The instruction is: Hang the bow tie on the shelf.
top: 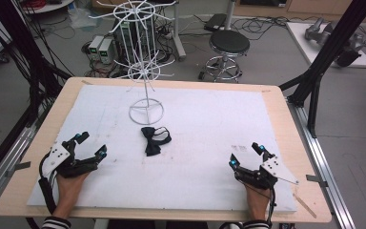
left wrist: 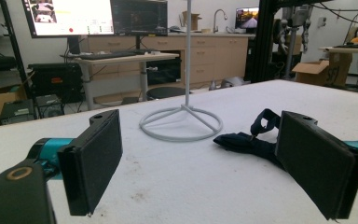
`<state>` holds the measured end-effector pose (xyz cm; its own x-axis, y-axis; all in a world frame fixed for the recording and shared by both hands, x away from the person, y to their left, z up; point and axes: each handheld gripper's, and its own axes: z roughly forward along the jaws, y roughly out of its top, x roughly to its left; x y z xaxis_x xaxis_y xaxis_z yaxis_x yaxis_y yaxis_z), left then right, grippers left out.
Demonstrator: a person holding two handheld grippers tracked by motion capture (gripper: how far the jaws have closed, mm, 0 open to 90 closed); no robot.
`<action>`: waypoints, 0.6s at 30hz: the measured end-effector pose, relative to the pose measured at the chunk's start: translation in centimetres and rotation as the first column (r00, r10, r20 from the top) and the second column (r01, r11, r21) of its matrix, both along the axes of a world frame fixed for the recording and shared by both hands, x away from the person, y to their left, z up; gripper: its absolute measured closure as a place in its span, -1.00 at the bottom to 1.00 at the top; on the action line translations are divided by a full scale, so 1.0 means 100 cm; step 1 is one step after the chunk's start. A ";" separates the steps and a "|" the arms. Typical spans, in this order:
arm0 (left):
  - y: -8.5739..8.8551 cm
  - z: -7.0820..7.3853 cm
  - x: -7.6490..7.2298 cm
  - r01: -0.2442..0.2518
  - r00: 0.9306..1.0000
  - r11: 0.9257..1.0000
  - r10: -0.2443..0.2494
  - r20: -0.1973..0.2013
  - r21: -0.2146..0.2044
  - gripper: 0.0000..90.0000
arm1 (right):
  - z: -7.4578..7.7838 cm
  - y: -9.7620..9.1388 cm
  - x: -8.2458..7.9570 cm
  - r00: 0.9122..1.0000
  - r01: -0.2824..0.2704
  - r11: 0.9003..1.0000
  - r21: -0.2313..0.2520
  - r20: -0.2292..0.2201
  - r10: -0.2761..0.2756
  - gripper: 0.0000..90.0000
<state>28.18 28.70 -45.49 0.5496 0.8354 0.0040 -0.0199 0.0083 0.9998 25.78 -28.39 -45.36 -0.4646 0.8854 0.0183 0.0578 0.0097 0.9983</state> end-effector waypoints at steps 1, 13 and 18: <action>0.000 0.000 0.000 0.000 1.000 1.000 0.000 -0.001 -0.002 -0.66 | 0.000 0.000 0.000 1.000 0.002 1.000 0.000 -0.002 -0.002 -0.80; 0.000 0.000 0.001 -0.004 1.000 1.000 0.004 -0.009 0.003 -0.66 | 0.000 0.000 -0.001 1.000 0.002 1.000 -0.003 0.007 -0.002 -0.80; -0.001 0.000 0.001 -0.004 1.000 1.000 0.004 -0.009 0.003 -0.66 | 0.000 0.000 -0.001 1.000 0.002 1.000 -0.005 0.008 -0.002 -0.80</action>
<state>28.27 28.62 -45.46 0.5460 0.8378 0.0017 -0.0113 0.0053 0.9999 25.72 -28.35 -45.38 -0.4632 0.8862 0.0100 0.0500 0.0149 0.9986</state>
